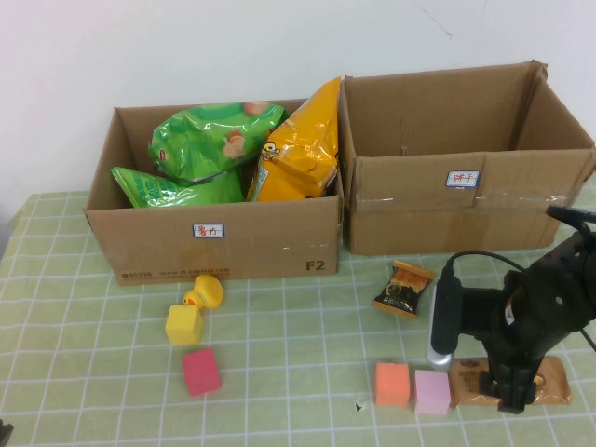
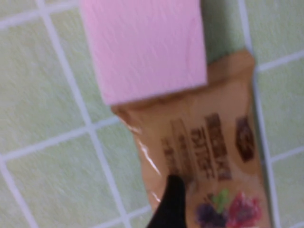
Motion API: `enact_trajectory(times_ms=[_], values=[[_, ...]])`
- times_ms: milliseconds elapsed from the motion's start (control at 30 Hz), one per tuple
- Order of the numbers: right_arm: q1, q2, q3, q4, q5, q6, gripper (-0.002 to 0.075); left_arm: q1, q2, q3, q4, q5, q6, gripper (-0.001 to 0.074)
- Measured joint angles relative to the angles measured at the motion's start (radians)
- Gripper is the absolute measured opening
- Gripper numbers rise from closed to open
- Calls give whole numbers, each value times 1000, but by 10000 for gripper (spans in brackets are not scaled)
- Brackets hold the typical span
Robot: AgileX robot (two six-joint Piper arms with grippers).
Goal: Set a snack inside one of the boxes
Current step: Pick up the biscuit
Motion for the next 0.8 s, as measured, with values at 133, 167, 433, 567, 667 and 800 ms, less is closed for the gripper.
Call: enact_trajectory(times_ms=[133,167,433,567,667,800], values=[[21,11,0,30,-10,-18,626,0,0,0,0,0,0,-1],[26,15,0,30,-17,-22,626,0,0,0,0,0,0,-1],[33,31,-2,37,-50,-35,626,0,0,0,2,0,0,-1],[33,37,-3,37,-15,-37,626,0,0,0,2,0,0,-1],[33,38,-3,48,31,-31,626,0,0,0,2,0,-7,-1],[33,38,-3,73,46,-24,626,0,0,0,2,-11,-9,-1]])
